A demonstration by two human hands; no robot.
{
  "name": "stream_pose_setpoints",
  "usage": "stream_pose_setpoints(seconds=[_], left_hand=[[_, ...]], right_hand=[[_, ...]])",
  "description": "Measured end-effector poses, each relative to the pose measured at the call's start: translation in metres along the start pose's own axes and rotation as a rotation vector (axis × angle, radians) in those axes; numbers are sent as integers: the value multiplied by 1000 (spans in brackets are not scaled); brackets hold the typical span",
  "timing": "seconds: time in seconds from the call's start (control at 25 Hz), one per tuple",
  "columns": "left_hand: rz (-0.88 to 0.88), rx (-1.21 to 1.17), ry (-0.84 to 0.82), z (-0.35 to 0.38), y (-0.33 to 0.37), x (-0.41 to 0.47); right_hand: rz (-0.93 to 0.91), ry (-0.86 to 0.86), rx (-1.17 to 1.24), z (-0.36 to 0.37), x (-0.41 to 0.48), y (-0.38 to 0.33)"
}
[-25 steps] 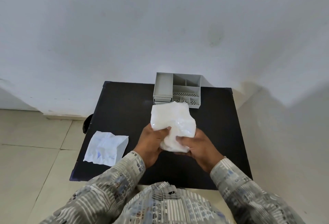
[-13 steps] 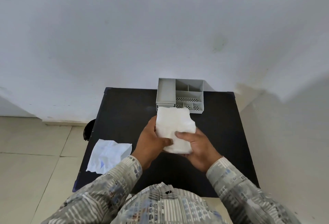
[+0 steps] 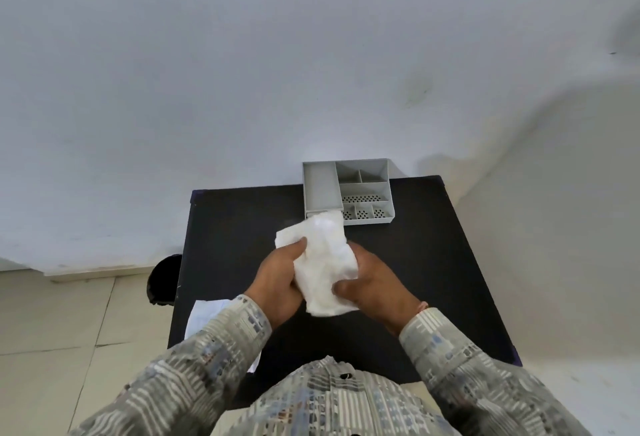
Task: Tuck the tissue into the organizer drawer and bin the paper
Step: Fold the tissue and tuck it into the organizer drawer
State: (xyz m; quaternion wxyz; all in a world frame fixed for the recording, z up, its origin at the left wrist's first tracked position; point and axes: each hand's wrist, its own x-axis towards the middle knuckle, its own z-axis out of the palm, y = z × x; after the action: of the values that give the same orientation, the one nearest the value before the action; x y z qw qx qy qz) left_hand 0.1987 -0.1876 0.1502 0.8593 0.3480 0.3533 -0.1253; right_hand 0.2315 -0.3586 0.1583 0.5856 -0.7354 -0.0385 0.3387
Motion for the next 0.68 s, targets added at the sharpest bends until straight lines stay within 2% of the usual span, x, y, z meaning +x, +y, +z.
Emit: stream_pose_setpoints(seconds=[0.08,0.16,0.28,0.36,0.48,0.56,0.68], left_hand=[[-27,-119,38,0,7,4],[-41,-155,25,0,19,8],[-75,-145,-12,3,26,13],[-75,-146,-55,4,32,17],[-69,-99,-159,5,48,21],[-9,29,-102,5,54,33],[36,68,26,8,58,46]], right_hand=[[-3,56,351,11,-3,0],[114,50,695,20,-6,0],[60,199,476,33,-9,3],[7,253,505,38,-10,3],[48,241,604,35,-12,0],[39,215,533,26,-10,-1],[15,160,496,19,-5,-5]])
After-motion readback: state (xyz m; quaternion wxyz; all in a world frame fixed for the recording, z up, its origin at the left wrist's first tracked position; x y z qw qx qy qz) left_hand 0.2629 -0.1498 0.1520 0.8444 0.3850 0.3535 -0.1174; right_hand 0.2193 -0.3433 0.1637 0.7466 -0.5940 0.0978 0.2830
